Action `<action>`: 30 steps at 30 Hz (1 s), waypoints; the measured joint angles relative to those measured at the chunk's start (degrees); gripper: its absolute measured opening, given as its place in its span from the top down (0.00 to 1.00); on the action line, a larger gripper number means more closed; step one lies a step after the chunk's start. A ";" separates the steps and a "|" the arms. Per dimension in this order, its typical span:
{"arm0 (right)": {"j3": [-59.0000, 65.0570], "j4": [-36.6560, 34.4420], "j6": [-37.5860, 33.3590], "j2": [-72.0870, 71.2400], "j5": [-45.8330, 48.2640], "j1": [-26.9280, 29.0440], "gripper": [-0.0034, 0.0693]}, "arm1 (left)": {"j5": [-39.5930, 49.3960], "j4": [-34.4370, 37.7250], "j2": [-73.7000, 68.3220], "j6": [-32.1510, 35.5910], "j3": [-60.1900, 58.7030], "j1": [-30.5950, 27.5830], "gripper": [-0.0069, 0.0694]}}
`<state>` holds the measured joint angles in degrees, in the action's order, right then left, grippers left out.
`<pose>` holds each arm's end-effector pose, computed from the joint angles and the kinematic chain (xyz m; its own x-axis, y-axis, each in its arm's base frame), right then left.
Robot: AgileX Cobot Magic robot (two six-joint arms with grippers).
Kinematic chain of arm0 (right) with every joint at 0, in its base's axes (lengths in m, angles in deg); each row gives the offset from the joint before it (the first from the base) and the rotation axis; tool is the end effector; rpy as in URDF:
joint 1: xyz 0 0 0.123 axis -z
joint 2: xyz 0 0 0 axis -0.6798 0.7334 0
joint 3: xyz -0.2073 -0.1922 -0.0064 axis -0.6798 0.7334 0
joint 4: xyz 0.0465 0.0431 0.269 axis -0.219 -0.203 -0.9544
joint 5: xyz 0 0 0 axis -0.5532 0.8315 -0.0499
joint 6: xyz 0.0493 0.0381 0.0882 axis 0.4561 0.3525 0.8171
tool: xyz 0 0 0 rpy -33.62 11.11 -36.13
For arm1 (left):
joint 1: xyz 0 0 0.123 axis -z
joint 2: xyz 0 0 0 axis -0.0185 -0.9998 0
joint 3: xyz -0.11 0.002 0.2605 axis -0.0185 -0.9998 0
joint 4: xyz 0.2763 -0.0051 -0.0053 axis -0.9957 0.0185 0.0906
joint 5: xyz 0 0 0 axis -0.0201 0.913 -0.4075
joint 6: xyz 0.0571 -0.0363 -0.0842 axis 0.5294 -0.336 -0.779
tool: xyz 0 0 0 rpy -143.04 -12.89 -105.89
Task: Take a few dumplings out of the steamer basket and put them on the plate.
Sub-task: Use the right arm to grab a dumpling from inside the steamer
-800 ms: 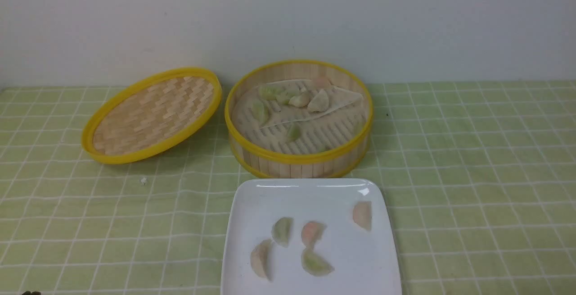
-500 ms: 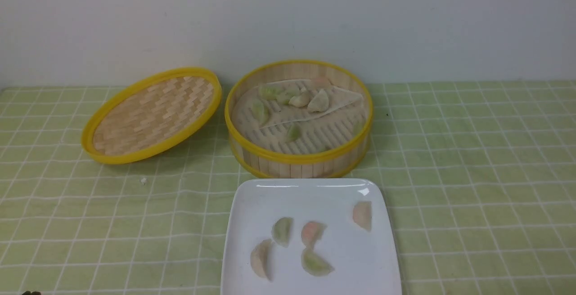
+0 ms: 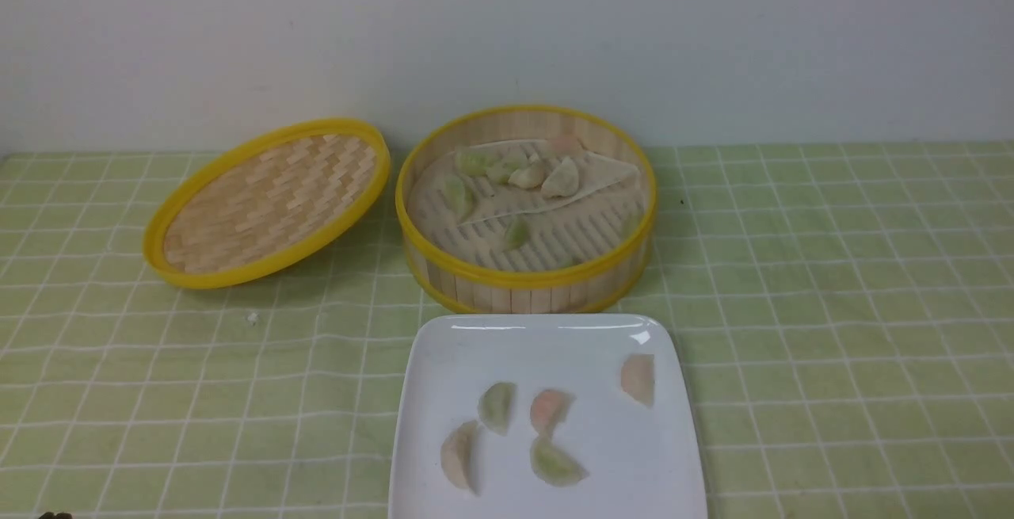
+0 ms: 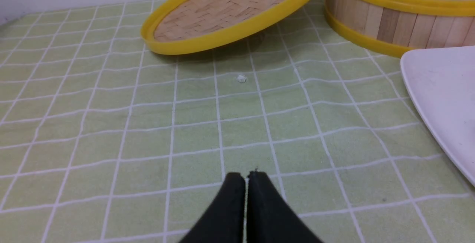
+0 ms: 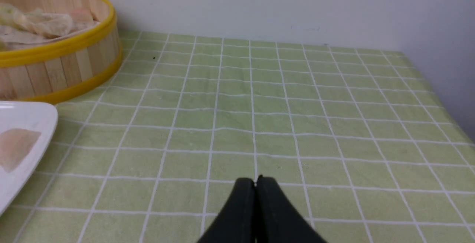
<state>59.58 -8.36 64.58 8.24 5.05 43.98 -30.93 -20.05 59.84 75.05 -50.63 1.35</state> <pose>0.0949 -0.0029 0.1662 -0.3129 -0.0300 -0.9493 0.0169 0.9992 -0.0371 0.0957 -0.0069 0.1645 -0.3053 0.0292 -0.9518 0.0726 0.9973 0.0073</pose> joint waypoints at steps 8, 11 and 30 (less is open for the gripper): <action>0.62 -13.73 7.57 0.00 -10.62 0.00 0.97 | 0.00 0.00 0.00 0.00 0.00 0.00 0.92; 0.62 -26.35 13.58 0.00 -18.99 0.00 0.97 | 0.00 0.00 0.00 0.00 0.00 0.00 0.92; -33.92 -24.22 12.62 21.24 0.30 0.00 0.97 | 0.00 0.00 0.00 0.00 0.00 0.00 0.92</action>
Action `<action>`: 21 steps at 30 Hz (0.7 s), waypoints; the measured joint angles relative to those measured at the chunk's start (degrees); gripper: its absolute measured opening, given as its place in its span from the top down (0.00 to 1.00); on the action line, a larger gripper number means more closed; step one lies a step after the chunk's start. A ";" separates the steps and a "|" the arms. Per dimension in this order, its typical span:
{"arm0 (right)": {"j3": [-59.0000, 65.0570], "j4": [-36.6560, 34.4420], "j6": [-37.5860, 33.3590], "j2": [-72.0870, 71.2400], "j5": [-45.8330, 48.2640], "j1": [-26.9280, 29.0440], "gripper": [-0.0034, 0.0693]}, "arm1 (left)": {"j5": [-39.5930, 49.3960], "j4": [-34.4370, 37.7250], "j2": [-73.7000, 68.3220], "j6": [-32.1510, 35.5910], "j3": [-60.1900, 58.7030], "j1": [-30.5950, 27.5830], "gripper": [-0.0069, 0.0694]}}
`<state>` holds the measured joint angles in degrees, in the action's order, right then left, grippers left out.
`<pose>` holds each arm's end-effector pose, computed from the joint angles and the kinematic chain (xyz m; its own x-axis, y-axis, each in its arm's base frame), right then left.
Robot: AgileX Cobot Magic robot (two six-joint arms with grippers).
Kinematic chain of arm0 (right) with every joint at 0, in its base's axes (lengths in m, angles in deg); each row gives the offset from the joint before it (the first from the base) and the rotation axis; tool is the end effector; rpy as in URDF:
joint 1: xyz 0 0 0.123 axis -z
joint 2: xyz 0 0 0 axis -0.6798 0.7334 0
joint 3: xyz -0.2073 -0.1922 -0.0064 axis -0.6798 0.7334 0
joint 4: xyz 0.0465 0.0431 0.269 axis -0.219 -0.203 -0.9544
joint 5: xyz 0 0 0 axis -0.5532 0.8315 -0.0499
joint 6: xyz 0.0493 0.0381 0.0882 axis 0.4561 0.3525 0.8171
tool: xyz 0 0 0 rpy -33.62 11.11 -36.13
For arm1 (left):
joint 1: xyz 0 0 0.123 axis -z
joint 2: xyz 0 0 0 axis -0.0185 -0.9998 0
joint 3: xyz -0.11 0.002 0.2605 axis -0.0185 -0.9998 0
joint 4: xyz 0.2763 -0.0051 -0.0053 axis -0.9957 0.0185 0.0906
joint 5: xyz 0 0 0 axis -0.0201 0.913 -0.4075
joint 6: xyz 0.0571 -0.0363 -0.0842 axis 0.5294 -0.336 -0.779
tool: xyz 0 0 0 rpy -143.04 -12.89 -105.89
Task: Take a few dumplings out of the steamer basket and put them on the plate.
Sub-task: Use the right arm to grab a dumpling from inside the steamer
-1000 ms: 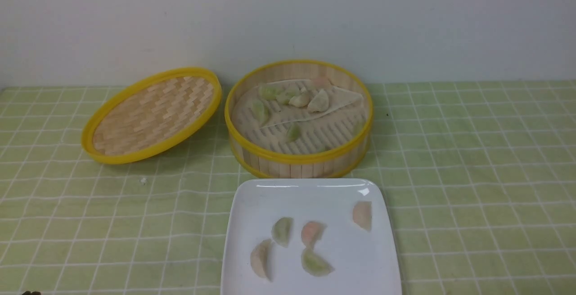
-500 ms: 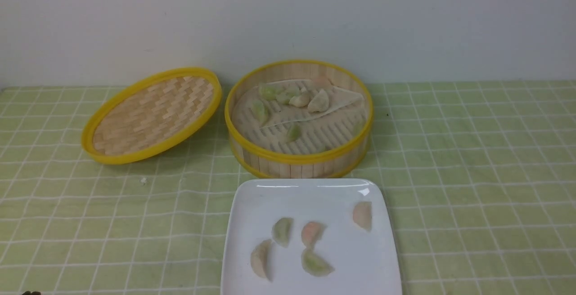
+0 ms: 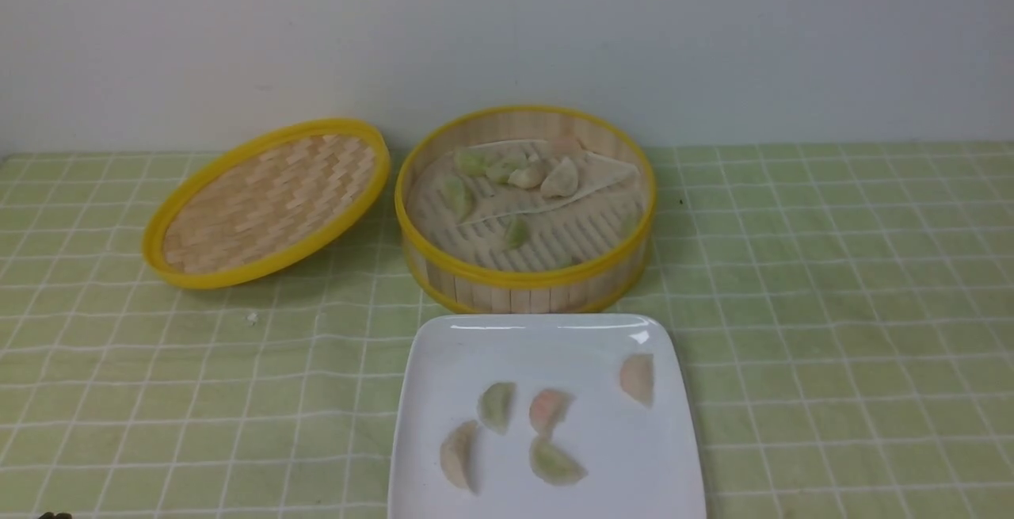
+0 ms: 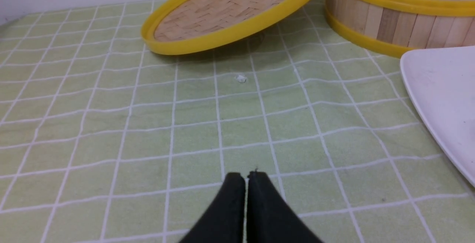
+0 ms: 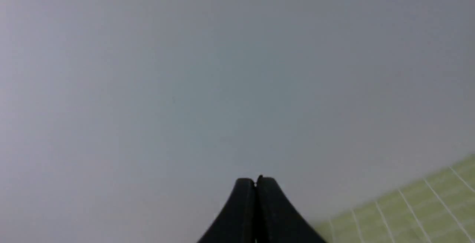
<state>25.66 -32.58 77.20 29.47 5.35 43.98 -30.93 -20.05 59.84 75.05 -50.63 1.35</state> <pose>0.1144 0.0144 0.3505 -0.1334 0.5403 -0.8308 -0.0732 0.8306 0.5520 0.0957 -0.0069 0.1645 -0.3053 0.0292 -0.9518 0.0726 0.9973 0.0073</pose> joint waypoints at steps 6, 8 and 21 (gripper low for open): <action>-24.62 1.85 -12.74 29.48 26.07 0.00 0.97 | 0.00 0.00 0.00 0.00 0.00 0.00 0.92; -32.62 0.21 -16.84 39.59 32.01 0.00 0.97 | 0.00 0.00 0.00 0.00 0.00 0.00 0.92; -82.31 1.84 -19.29 87.84 47.80 -16.06 0.97 | 0.00 0.00 0.00 0.00 0.00 0.00 0.92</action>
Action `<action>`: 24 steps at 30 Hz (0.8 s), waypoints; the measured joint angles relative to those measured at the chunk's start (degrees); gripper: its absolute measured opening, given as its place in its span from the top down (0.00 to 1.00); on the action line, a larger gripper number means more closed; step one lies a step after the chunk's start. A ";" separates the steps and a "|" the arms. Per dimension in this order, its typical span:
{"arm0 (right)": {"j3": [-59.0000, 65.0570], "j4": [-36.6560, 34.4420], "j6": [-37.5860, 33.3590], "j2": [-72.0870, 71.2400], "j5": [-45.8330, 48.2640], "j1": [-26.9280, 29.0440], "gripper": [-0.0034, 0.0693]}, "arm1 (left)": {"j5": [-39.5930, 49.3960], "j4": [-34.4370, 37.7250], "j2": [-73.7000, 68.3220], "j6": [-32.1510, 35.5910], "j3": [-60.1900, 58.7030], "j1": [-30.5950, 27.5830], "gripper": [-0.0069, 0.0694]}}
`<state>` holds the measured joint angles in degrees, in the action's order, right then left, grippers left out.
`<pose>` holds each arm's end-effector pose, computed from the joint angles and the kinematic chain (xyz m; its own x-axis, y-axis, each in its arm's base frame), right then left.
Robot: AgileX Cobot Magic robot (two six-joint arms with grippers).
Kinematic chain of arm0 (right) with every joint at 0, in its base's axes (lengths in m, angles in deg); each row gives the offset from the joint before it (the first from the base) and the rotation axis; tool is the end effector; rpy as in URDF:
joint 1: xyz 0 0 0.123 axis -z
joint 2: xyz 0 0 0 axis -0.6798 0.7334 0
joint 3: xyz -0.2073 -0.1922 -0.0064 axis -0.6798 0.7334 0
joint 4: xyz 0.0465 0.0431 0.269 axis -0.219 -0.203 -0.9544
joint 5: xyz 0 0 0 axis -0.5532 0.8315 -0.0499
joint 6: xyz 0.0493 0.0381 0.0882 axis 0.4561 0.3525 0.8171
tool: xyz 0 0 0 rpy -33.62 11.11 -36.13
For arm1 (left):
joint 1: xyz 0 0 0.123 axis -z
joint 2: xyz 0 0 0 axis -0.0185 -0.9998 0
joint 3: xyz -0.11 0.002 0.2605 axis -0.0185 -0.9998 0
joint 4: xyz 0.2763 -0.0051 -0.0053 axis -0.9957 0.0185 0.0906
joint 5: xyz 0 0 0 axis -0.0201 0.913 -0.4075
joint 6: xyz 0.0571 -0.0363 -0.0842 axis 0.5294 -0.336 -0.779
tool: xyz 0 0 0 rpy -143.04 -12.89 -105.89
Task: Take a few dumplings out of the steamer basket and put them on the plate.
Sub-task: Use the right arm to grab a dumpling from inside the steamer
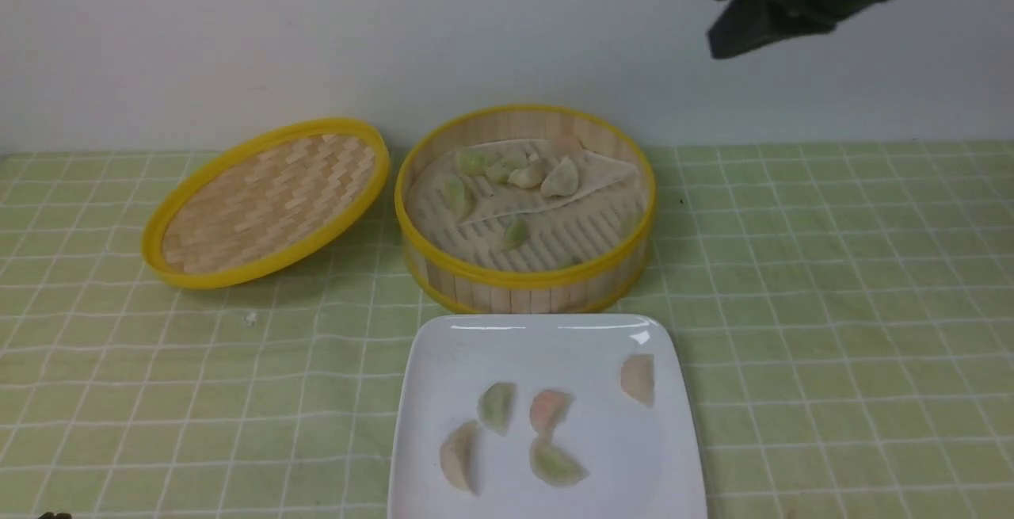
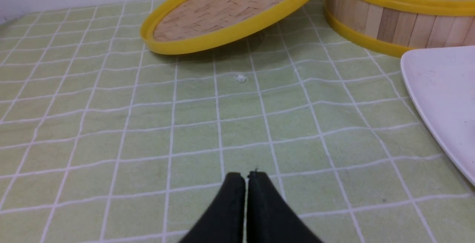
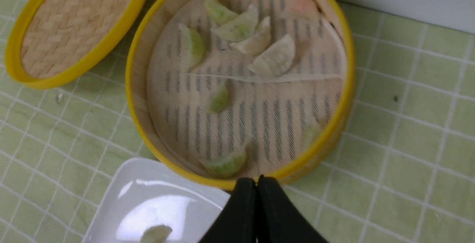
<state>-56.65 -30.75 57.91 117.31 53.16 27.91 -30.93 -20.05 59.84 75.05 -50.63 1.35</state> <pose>0.4190 0.1497 0.3676 -0.8151 -0.2249 -0.5338 -0.4237 0.8599 0.2847 0.0957 -0.0069 0.1645 -0.3053 0.0292 -0.9518 0.0726 0.9973 0.0073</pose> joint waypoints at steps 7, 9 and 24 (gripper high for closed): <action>-21.12 8.28 6.27 16.12 0.62 -6.12 0.97 | 0.00 0.00 0.00 0.00 0.00 0.00 0.92; -21.88 10.97 7.59 18.79 0.64 -7.47 0.97 | 0.00 0.00 0.00 0.00 0.00 0.00 0.92; -18.19 22.89 14.65 26.52 0.90 -10.21 0.68 | 0.00 0.00 0.00 0.00 0.00 0.00 0.92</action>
<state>-74.83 -7.86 72.56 143.83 54.05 17.70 -30.93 -20.05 59.84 75.05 -50.63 1.35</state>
